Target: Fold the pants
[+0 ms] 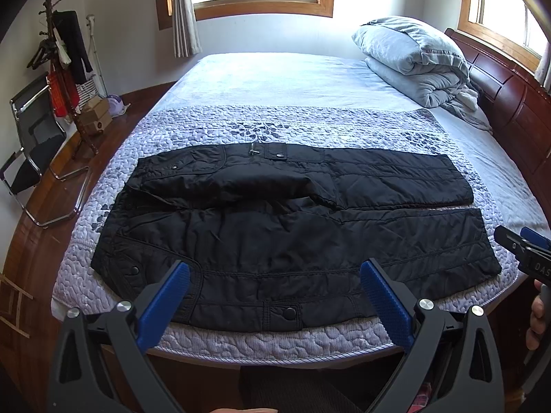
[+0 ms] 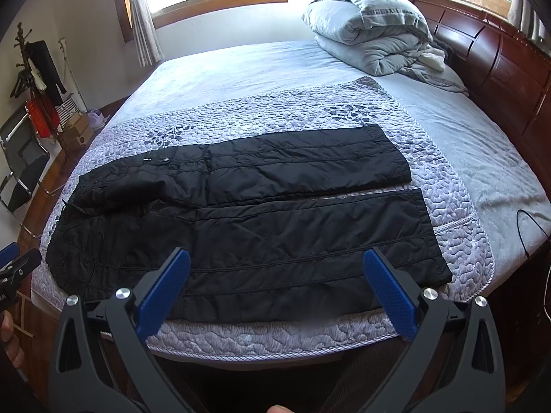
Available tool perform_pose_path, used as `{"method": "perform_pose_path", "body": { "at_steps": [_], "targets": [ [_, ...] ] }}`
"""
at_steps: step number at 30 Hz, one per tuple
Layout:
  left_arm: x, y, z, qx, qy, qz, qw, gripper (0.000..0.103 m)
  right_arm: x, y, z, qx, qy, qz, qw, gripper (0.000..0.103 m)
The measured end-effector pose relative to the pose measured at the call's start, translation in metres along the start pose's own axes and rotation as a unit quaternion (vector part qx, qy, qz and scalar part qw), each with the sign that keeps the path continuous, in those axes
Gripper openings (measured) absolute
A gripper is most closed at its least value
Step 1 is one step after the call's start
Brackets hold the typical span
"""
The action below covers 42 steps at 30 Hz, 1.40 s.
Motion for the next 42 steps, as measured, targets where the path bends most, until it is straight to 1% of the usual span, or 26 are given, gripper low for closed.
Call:
{"method": "perform_pose_path", "body": {
  "at_steps": [36,38,40,42],
  "targets": [
    [-0.002,0.003,-0.001,-0.001,0.005,-0.003,1.0000,0.100,-0.004,0.007,-0.001,0.004,0.004,0.006,1.000,0.101],
    [-0.001,0.005,0.000,-0.004,-0.002,-0.008,1.0000,0.100,-0.003,0.009,-0.002,0.009,0.012,0.006,1.000,0.101],
    [0.002,0.007,0.005,-0.006,-0.011,-0.010,0.9999,0.099,0.001,0.010,-0.005,0.023,0.017,0.004,1.000,0.101],
    [0.007,0.012,0.015,0.001,-0.017,-0.012,0.9998,0.099,0.010,0.011,-0.011,0.021,0.015,-0.002,1.000,0.101]
  ]
}}
Point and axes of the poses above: each gripper's, at about its wrist camera, not at the fingertips, and y roughly the way its jaws point, z to its left, x to its top, the point moved 7 cm from there along y, roughly the way its jaws point, and after that the axes turned 1 degree about -x, right-handed, at the moved point
